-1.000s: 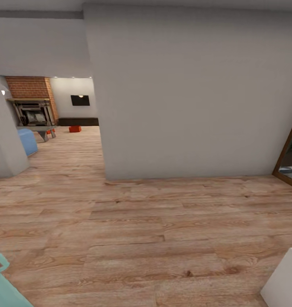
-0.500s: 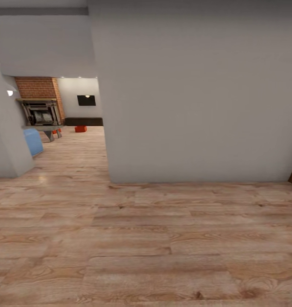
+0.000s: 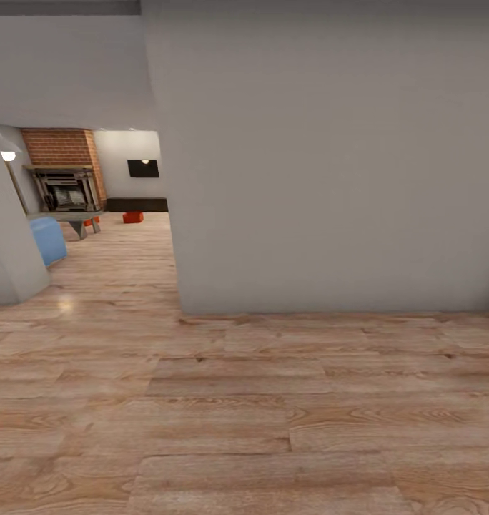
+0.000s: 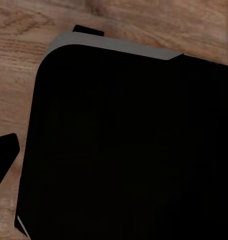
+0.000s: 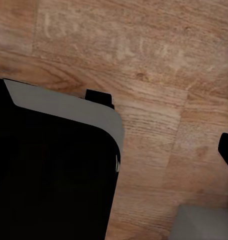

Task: Move the two storage containers from the living room to the garage. In the garage, place one container on the floor and stack the other container on top of it (either order is fine).

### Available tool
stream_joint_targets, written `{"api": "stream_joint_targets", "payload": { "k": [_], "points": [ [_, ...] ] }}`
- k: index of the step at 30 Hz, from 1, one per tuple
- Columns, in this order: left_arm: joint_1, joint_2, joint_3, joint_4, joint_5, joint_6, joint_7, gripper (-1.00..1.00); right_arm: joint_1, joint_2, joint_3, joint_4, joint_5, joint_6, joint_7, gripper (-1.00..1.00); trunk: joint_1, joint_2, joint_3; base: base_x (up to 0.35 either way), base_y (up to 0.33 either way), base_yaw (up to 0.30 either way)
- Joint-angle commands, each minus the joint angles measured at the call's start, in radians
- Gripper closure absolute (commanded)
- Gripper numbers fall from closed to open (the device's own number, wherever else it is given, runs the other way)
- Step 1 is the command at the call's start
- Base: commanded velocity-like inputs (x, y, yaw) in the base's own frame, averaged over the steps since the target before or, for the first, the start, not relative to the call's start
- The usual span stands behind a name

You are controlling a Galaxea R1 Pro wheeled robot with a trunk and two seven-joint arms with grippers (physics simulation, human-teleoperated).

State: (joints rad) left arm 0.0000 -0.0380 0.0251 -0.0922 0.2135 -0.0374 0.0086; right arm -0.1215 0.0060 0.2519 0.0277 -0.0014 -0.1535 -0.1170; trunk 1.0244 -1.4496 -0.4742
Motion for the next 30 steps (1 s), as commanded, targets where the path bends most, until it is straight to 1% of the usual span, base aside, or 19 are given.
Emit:
{"api": "stream_joint_targets", "payload": {
  "k": [1, 4, 7, 30],
  "points": [
    [0.0, 0.0, 0.002, -0.001, 0.004, -0.001, 0.001, -1.0, -0.001, 0.001, 0.005, 0.003, 0.0, -0.004, -0.004, -1.0, 0.001, 0.0, -0.001, 0.324, 0.0, 0.0],
    [0.0, 0.0, 0.001, 0.0, 0.004, 0.002, 0.001, -1.0, -0.001, 0.001, 0.006, 0.003, 0.0, -0.003, -0.004, -1.0, 0.001, 0.0, -0.001, 0.324, 0.0, 0.002],
    [0.0, 0.0, 0.0, 0.0, 0.004, 0.006, 0.001, -1.0, -0.001, 0.0, 0.007, 0.003, 0.0, -0.003, -0.003, -1.0, 0.001, 0.0, -0.001, 0.324, 0.03, 0.211],
    [0.0, 0.0, 0.002, 0.0, 0.004, 0.007, 0.001, -1.0, -0.001, -0.001, 0.006, 0.003, 0.001, -0.01, -0.004, -1.0, 0.001, 0.0, -0.001, 0.324, 0.07, 0.27]
  ]
}}
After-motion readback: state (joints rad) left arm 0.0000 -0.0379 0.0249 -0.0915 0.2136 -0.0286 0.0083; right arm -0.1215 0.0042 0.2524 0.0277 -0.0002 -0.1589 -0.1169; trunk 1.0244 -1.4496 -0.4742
